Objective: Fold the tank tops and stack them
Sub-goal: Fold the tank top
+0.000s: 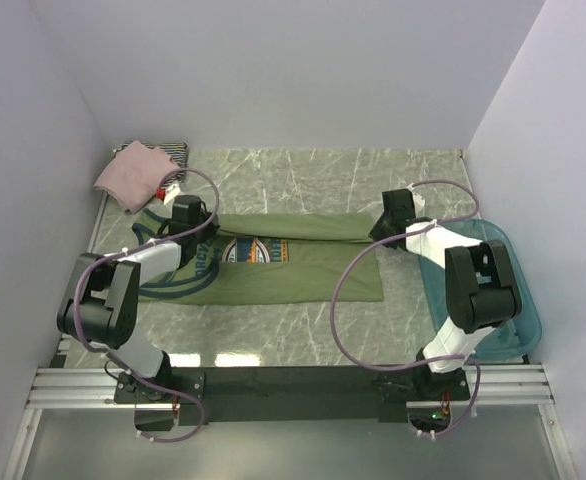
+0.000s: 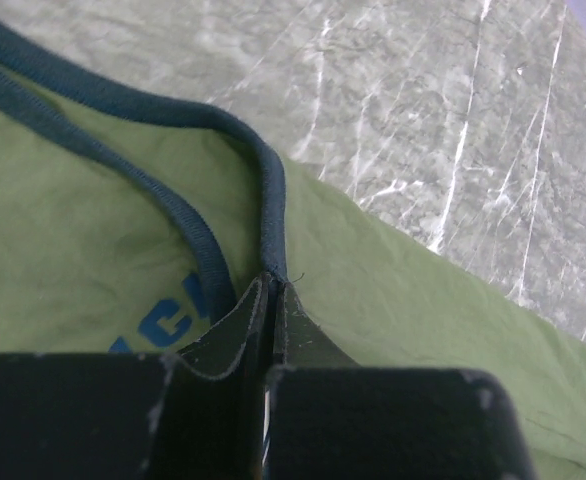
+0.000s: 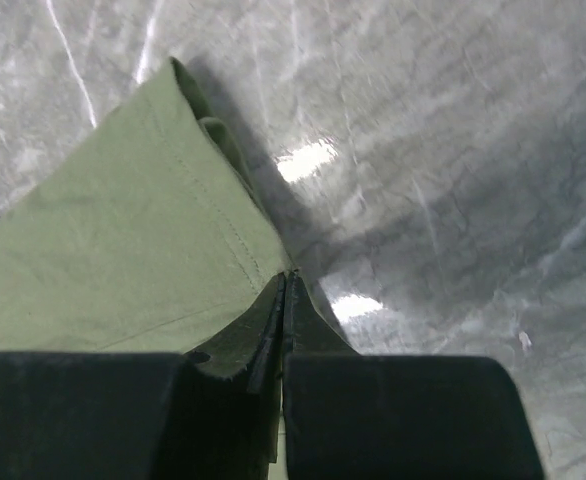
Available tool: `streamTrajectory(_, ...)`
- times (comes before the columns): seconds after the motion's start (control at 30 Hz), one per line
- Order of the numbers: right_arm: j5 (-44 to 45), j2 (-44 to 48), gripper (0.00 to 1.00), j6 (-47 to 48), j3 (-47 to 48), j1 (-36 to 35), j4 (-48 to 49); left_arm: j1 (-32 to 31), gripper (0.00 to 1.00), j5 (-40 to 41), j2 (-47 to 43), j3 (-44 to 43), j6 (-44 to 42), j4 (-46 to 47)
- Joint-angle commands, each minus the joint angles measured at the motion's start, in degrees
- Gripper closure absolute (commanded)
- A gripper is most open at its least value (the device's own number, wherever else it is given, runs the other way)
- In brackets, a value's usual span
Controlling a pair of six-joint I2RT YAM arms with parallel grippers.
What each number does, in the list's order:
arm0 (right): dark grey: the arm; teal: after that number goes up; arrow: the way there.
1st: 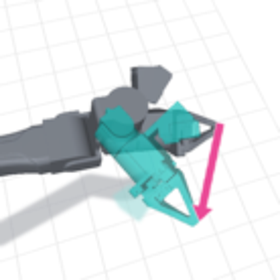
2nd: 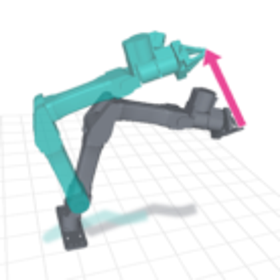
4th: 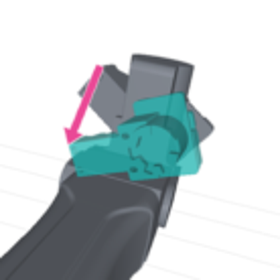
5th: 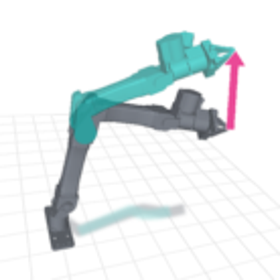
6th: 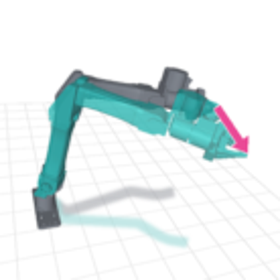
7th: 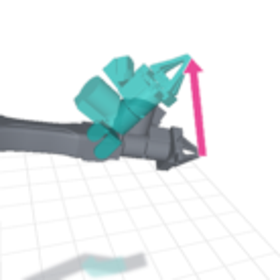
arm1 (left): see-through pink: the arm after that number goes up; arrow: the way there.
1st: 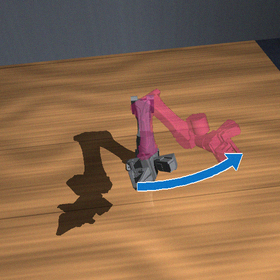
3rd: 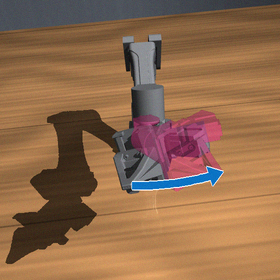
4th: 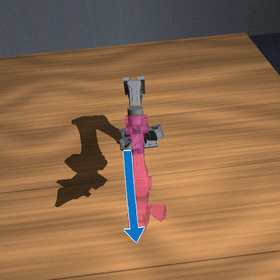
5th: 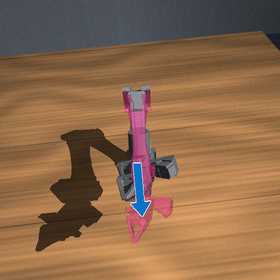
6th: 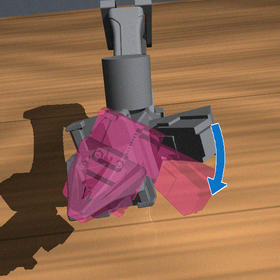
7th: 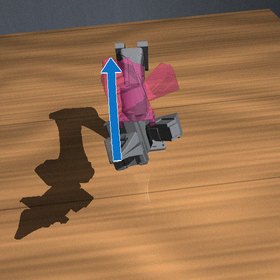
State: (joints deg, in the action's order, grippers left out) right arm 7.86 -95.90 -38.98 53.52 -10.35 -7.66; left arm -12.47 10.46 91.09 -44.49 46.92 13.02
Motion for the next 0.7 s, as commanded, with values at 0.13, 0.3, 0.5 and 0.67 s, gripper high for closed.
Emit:
streamTrajectory(0.13, 2.16, 5.81, 0.99, -1.45, -2.27, 0.15, 3.00, -0.10, 0.99, 2.46, -4.78, 2.39, 0.81, 2.37)
streamTrajectory(0.3, 1.99, 6.95, 0.99, -1.80, -3.50, 0.15, 2.91, -0.10, 0.99, 2.46, -5.66, 3.79, 1.42, 1.66)
streamTrajectory(0.5, 1.72, 8.27, 0.99, -2.15, -5.52, 0.07, 3.53, -0.01, 0.99, 2.20, -6.19, 5.82, 2.13, 1.58)
streamTrajectory(0.67, 1.55, 9.32, 0.99, -2.33, -7.72, 0.24, 3.97, -0.36, 0.99, 2.28, -7.76, 8.36, 2.65, 1.66)
